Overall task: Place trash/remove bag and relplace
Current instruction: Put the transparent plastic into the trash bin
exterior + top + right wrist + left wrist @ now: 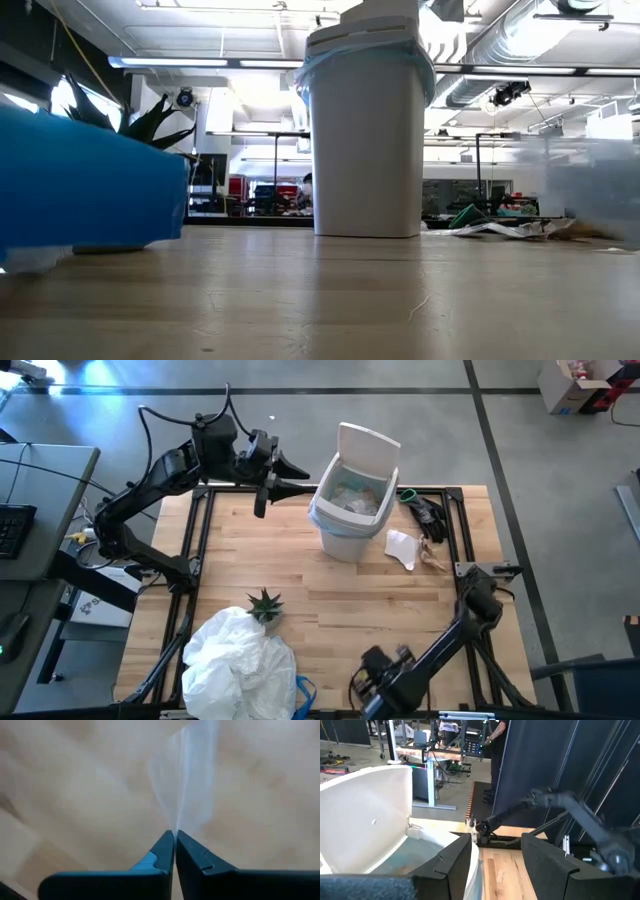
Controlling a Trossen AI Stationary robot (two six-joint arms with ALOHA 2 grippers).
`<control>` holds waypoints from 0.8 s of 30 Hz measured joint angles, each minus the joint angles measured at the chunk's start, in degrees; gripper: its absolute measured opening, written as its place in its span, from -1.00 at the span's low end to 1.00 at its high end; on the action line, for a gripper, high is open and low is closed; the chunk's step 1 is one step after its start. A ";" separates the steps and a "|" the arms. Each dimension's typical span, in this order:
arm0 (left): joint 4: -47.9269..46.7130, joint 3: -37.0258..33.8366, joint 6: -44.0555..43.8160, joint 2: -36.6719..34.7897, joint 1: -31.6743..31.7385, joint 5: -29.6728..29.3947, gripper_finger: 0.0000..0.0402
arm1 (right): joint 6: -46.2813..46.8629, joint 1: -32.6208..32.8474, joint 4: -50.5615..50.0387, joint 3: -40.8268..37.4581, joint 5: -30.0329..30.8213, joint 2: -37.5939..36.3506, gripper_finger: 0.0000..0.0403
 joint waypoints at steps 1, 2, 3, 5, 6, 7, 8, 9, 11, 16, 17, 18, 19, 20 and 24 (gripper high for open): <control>-0.50 -0.01 0.37 -0.27 0.00 -0.02 -0.21 | -0.96 -0.58 -2.26 0.13 1.48 -1.68 -1.00; -1.08 -0.02 0.67 -0.50 0.00 -0.10 -0.21 | -2.05 -1.23 -4.33 0.17 3.07 -3.34 -1.00; -1.95 0.00 0.94 -0.78 0.00 -0.15 -0.21 | -3.26 -1.95 -5.95 0.16 4.65 -4.76 -1.00; -4.22 -0.01 1.09 -1.10 0.00 -0.18 -0.21 | -5.78 -3.64 -7.40 0.11 7.48 -7.64 -1.00; -5.36 0.00 1.11 -1.10 0.00 -0.18 -0.21 | -7.17 -4.70 -7.86 0.11 9.22 -9.23 -1.00; -7.23 -0.02 1.33 -1.10 0.00 -0.18 -0.21 | -8.58 -5.82 -8.62 0.11 10.90 -11.03 -1.00; -9.45 -0.01 1.88 -1.08 0.00 -0.20 -0.21 | -10.26 -6.88 -9.00 0.13 12.63 -12.93 -1.00; -11.74 -0.02 2.60 -1.04 0.00 -0.30 -0.21 | -11.87 -8.00 -9.04 0.16 14.37 -14.62 -1.00; -16.20 -0.07 4.22 -0.99 -0.10 -1.42 -0.21 | -15.07 -10.23 -8.31 0.17 17.40 -17.98 -1.00; -23.53 -0.46 7.82 -1.34 -1.38 -5.12 -0.21 | -25.96 -15.39 -4.21 0.19 24.41 -27.51 -1.00; -24.01 -0.45 7.88 -1.34 -1.58 -5.13 -0.21 | -28.76 -16.62 -2.64 0.24 25.51 -29.18 -1.00; -24.63 -0.45 7.88 -1.38 -1.76 -5.13 -0.21 | -31.63 -17.72 -0.87 0.24 26.42 -30.87 -1.00; -25.43 -0.46 7.90 -1.41 -1.93 -5.13 -0.21 | -34.47 -19.06 0.90 0.24 27.17 -32.37 -1.00; -26.06 -0.44 7.90 -1.41 -2.18 -5.13 -0.21 | -37.52 -20.51 3.15 0.24 27.50 -34.05 -1.00; -26.66 -0.45 7.45 -1.08 -3.53 -6.53 -0.21 | -50.03 -27.09 12.98 0.28 27.69 -39.37 -1.00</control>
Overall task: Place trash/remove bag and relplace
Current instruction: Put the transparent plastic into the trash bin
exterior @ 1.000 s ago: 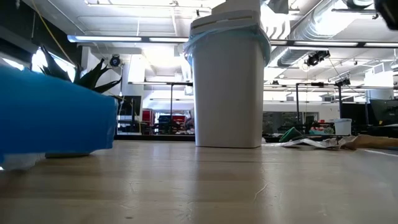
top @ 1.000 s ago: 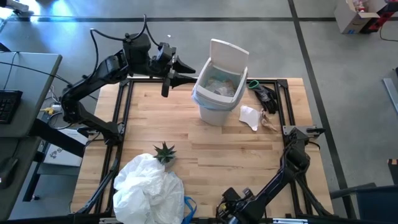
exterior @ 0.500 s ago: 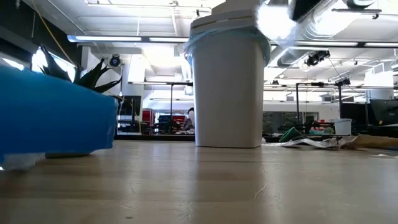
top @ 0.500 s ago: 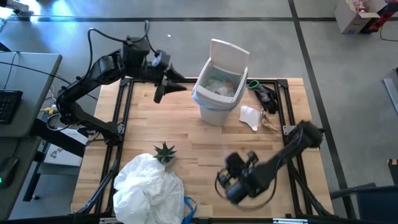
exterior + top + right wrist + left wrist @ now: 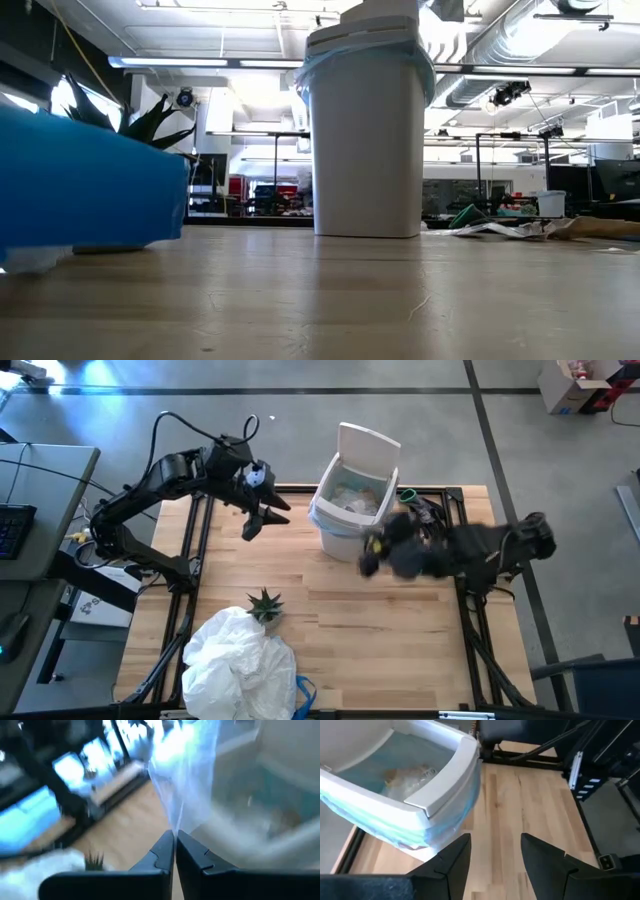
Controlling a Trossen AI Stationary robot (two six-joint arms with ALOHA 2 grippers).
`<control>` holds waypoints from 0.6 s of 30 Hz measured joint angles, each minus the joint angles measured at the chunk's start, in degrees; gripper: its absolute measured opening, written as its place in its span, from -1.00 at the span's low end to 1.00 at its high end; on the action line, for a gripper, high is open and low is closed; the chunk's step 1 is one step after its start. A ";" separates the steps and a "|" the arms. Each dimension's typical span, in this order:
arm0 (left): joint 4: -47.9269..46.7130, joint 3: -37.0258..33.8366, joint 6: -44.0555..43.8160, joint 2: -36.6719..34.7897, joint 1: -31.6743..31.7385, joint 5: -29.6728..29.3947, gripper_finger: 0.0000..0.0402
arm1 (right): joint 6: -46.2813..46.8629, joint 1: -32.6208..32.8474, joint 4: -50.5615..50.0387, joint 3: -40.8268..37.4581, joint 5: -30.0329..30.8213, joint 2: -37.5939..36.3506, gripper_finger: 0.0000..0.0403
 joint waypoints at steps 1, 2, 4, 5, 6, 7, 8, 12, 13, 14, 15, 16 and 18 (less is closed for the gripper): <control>-0.02 0.01 0.01 0.04 -0.30 -0.74 -0.21 | -2.83 -1.74 2.30 0.00 -0.02 -0.75 -1.00; 0.01 -0.01 0.01 0.05 -0.55 -1.11 -0.21 | -5.42 -3.49 4.51 0.00 -0.25 -1.49 -1.00; 0.02 0.01 -0.19 0.00 -0.97 -1.54 -0.21 | -9.22 -7.44 7.71 0.00 -2.70 -2.49 -1.00; 0.03 0.01 -0.49 0.00 -1.10 -1.84 -0.21 | -10.46 -9.52 8.80 0.00 -4.41 -2.76 -1.00; 0.02 0.00 -0.68 0.00 -1.36 -2.37 -0.21 | -11.50 -11.56 9.23 0.02 -6.00 -2.92 -1.00; 0.01 0.00 -1.01 0.00 -1.57 -2.84 -0.21 | -12.21 -13.58 9.12 0.02 -7.48 -2.89 -1.00; 0.00 -0.01 -1.12 0.00 -1.86 -3.49 -0.21 | -12.64 -15.35 8.71 0.02 -8.80 -2.56 -1.00; -0.05 0.01 -1.65 0.00 -2.52 -3.99 -0.21 | -12.71 -21.43 6.08 0.00 -15.64 -0.59 -0.98; -0.10 0.01 -1.65 0.00 -2.59 -3.99 -0.21 | -12.76 -22.62 5.56 0.00 -17.31 -0.19 -0.95; -0.25 0.01 -1.69 0.00 -2.78 -3.99 -0.21 | -12.94 -23.51 4.95 0.00 -18.26 0.31 -0.92; -0.39 0.01 -1.91 0.00 -2.89 -3.99 -0.21 | -13.00 -24.14 4.42 0.00 -18.40 0.72 -0.88; -0.41 0.01 -1.95 0.00 -2.89 -4.00 -0.21 | -13.05 -24.70 3.91 0.00 -18.43 1.09 -0.82; -0.49 -0.01 -1.93 0.00 -2.87 -4.19 -0.21 | -13.45 -25.61 3.77 0.00 -18.69 1.49 -0.70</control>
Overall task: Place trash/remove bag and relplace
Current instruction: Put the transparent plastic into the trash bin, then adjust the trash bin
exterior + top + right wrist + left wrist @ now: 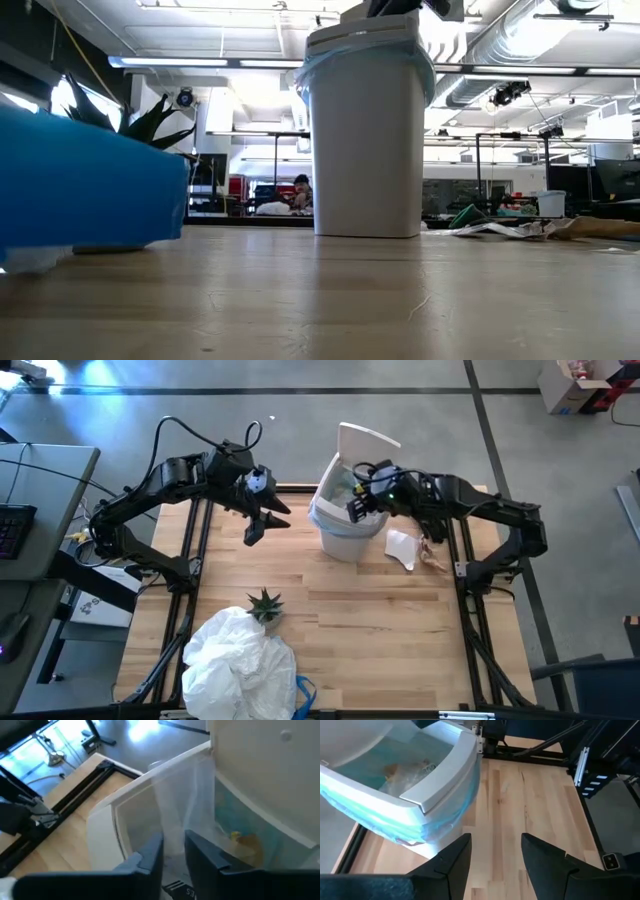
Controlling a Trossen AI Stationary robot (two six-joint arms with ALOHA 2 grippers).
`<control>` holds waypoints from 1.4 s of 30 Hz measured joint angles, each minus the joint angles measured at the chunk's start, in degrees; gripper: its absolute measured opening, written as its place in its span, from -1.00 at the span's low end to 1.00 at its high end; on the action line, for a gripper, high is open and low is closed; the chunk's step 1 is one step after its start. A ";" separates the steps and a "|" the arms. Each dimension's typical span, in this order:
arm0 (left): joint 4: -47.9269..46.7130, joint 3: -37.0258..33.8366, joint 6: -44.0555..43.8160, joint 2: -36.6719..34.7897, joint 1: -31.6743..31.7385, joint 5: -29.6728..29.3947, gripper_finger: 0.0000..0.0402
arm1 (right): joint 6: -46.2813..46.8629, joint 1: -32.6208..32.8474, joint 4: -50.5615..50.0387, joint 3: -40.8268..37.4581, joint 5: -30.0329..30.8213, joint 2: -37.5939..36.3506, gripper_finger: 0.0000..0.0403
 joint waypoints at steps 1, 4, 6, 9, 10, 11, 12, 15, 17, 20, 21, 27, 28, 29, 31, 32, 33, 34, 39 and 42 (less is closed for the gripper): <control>0.01 0.00 0.00 0.00 0.00 -0.27 -0.21 | -0.35 -0.31 -0.02 0.00 -0.56 0.00 -0.63; 0.01 0.02 0.71 0.00 0.14 -2.27 -0.21 | -0.66 -0.84 0.11 0.00 -1.78 -0.11 -0.43; 0.03 0.01 1.34 0.00 0.38 -3.76 -0.21 | -0.66 -0.87 0.07 0.00 -1.92 -0.13 -0.33; 0.65 0.02 0.79 0.24 1.24 -6.08 -0.21 | -0.66 -0.40 0.09 0.00 -1.97 -0.26 -0.22; 0.76 0.02 0.63 0.33 1.75 -7.21 -0.21 | -0.65 -0.05 0.05 0.00 -1.84 -0.49 -0.20; 0.74 0.02 0.50 0.65 2.40 -8.19 -0.21 | -0.55 0.56 0.01 0.00 -1.31 -0.62 -0.20; 0.95 0.02 0.34 1.03 3.01 -8.65 -0.21 | -0.15 1.36 -0.02 0.00 -0.95 -0.91 -0.19; 2.47 0.02 -2.64 2.57 6.36 -5.02 -0.21 | 0.87 3.91 -0.36 0.00 0.41 -1.94 -0.20; 4.30 0.03 -6.59 4.18 9.16 -0.45 -0.21 | 1.34 5.83 -0.38 0.00 1.14 -2.86 -0.20; 5.52 0.06 -13.65 7.55 12.69 4.86 -0.21 | 3.03 8.85 -0.92 0.00 1.49 -4.25 -0.21; 5.76 0.06 -15.33 8.80 13.36 5.91 -0.21 | 3.72 9.87 -1.42 0.00 1.76 -4.62 -0.21; 6.05 6.82 -16.58 14.27 10.99 1.74 -0.21 | 11.75 18.08 -9.53 0.00 7.89 -5.82 -0.21; 5.85 9.25 -16.25 15.32 10.43 0.73 -0.21 | 14.15 19.44 -11.92 0.00 9.00 -5.84 -0.21; 5.50 11.75 -16.17 16.51 10.03 -0.08 -0.21 | 17.01 20.69 -14.51 0.00 10.11 -5.84 -0.21; 3.42 17.42 -16.20 19.46 9.62 -3.24 -0.21 | 23.86 23.04 -20.26 0.00 12.01 -5.84 -0.21; 1.05 20.58 -16.14 21.29 9.62 -4.89 -0.21 | 27.39 24.01 -22.91 0.00 12.65 -5.84 -0.21; -1.78 23.96 -15.81 23.32 9.77 -5.97 -0.21 | 30.73 24.93 -25.10 0.00 13.41 -5.84 -0.21; -4.35 27.06 -15.58 25.30 10.13 -6.08 -0.21 | 33.55 25.88 -26.97 0.00 14.17 -5.84 -0.21; -8.43 32.24 -14.65 30.37 10.79 -8.70 -0.21 | 47.37 29.13 -35.89 -0.14 15.39 -5.70 -0.21; -8.34 31.88 -13.81 29.73 11.71 -10.50 -0.21 | 49.84 29.43 -35.39 -2.45 15.19 -5.83 -0.21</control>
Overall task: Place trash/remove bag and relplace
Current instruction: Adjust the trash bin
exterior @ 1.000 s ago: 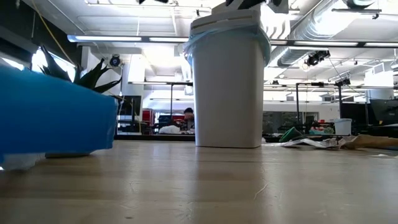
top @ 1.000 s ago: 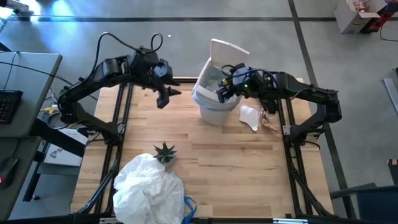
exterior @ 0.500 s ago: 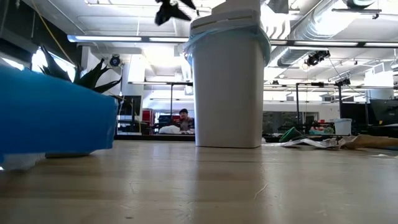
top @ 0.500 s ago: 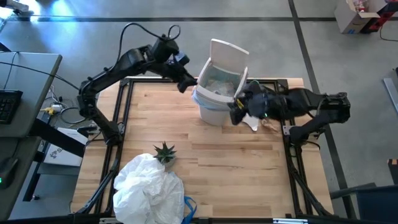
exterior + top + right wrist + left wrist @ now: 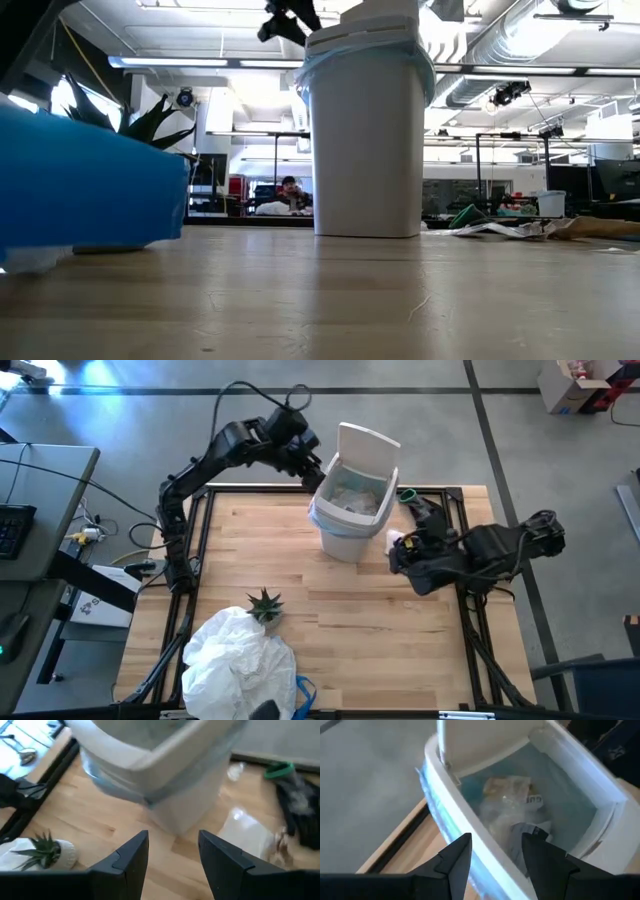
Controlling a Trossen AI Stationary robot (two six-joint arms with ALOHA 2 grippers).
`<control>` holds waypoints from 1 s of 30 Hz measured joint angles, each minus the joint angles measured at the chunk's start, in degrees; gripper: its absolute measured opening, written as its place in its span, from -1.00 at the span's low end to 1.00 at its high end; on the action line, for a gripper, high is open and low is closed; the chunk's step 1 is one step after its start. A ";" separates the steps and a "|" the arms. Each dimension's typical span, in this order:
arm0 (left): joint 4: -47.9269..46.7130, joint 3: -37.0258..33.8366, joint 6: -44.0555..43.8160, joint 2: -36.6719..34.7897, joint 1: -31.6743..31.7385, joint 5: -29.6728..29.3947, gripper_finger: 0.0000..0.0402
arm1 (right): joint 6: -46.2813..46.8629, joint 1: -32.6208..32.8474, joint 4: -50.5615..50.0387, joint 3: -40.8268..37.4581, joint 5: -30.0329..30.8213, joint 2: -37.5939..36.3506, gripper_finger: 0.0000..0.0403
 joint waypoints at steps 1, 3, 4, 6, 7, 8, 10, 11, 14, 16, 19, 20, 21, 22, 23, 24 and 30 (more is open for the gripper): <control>-0.37 0.02 0.21 -0.31 0.77 -0.12 -0.21 | 1.28 -0.07 0.30 -1.08 -0.69 0.03 -0.21; -1.79 -0.01 0.24 -0.82 2.40 -0.64 -0.21 | 3.24 -0.34 -0.10 -4.63 -2.49 -0.08 -0.21; -1.82 -0.04 0.27 -1.14 3.15 -0.78 -0.21 | 4.85 -0.40 -0.03 -6.66 -3.58 -0.07 -0.21; -2.00 -0.12 1.28 -2.07 4.71 -1.61 -0.21 | 8.52 -0.40 0.18 -11.24 -5.76 0.06 -0.24; -2.03 -0.09 1.84 -2.60 5.43 -2.63 -0.21 | 11.00 -0.59 0.10 -13.60 -6.24 0.08 -0.26; -2.27 0.03 2.24 -3.11 6.33 -3.62 -0.22 | 13.68 -0.87 0.11 -15.97 -6.36 0.06 -0.29; -2.98 0.10 2.35 -3.32 8.45 -4.19 -0.25 | 19.26 -1.95 0.01 -20.49 -6.66 0.06 -0.35; -2.82 -0.33 2.07 -3.04 9.64 -4.05 -0.27 | 21.68 -2.66 0.15 -22.62 -6.69 0.07 -0.38; -1.09 -4.78 0.63 -2.45 12.55 -1.29 -0.37 | 27.31 -4.79 2.21 -28.29 -6.18 0.01 -0.46; 1.31 -9.12 -1.26 -2.47 14.07 3.43 -0.45 | 28.51 -6.44 6.44 -31.43 -4.89 -0.02 -0.50; 4.36 -15.70 -4.32 -2.69 15.38 11.21 -0.59 | 27.20 -9.21 15.28 -35.42 -2.92 -0.71 -0.58; 5.13 -17.61 -4.86 -2.59 15.50 12.74 -0.65 | 26.32 -10.18 18.44 -36.66 -2.76 -0.93 -0.61; 6.06 -19.25 -5.28 -2.47 15.52 13.77 -0.72 | 25.51 -11.24 21.33 -37.80 -2.67 -1.15 -0.65; 7.28 -20.89 -5.59 -2.45 15.52 14.62 -0.81 | 24.60 -12.19 23.96 -38.88 -2.69 -1.38 -0.70; 8.27 -22.11 -6.20 -2.45 15.50 15.41 -0.89 | 24.08 -13.06 25.98 -39.92 -2.69 -1.69 -0.75; 9.42 -23.21 -6.87 -2.50 15.48 16.10 -0.94 | 24.00 -13.81 27.25 -40.82 -2.69 -1.96 -0.81; 14.85 -26.01 -8.93 -2.59 15.82 21.26 -0.99 | 24.56 -17.03 28.45 -44.81 -2.49 -4.25 -0.98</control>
